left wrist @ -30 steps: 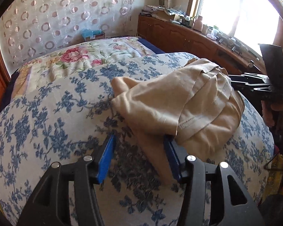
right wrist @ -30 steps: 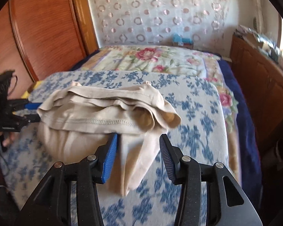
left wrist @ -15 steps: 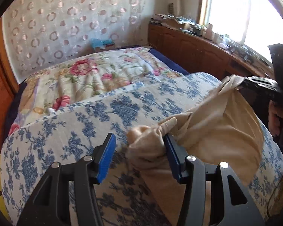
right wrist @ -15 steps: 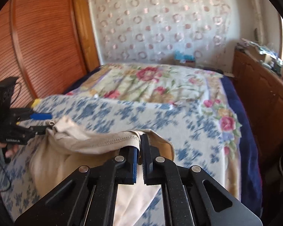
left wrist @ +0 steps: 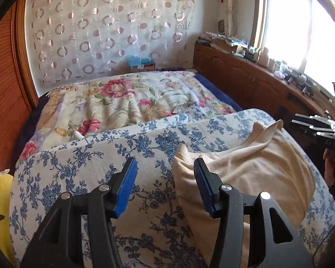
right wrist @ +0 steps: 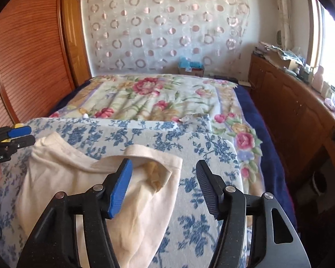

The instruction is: Fold small clothes

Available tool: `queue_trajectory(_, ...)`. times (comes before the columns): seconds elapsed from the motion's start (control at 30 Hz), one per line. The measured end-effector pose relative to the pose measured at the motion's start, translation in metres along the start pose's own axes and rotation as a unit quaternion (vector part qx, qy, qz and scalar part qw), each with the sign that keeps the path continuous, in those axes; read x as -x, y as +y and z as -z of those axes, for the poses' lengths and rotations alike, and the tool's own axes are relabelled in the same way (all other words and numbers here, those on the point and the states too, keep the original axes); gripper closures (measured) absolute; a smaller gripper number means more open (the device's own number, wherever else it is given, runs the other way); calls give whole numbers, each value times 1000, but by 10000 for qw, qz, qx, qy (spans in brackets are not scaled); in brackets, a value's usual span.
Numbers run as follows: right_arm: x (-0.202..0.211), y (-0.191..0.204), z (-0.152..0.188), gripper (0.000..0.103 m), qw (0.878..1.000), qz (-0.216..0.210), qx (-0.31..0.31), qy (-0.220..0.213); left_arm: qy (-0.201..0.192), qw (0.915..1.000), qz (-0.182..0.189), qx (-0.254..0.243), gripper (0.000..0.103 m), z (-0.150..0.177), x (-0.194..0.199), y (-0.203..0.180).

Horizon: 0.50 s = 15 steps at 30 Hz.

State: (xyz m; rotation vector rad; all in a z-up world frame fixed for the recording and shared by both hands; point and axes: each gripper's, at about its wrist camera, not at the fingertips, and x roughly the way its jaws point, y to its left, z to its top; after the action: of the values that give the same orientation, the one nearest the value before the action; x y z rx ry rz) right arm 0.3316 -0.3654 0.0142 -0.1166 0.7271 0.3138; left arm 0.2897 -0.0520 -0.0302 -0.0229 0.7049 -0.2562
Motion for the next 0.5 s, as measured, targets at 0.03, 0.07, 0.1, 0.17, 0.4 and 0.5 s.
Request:
queue_trajectory(0.03,3,1,2,41,10000,-44,-4,1,-20,10000,52,19,51,1,4,0)
queue_trajectory(0.07,7,4,4,41,10000,-91,7,12,-23,9999,112,24,51,1,6,-1)
queue_trajectory(0.1,8,6,6,40,9998,-173,11,45,-25,9998,199,16,51,1,9,-4)
queue_trajectory(0.17,8,10,11,40,9994,-297,17,154,33,9996,295,-28,51,4,10,-7)
queue_trajectory(0.4,-19,15,34,34,9961,-507,-79,724,668,9964,516,-118,51,19,-21,-19)
queue_trajectory(0.5,-34,14,41,34,9934,-575,-230,969,961,9937,575,47,51,21,-41,-17)
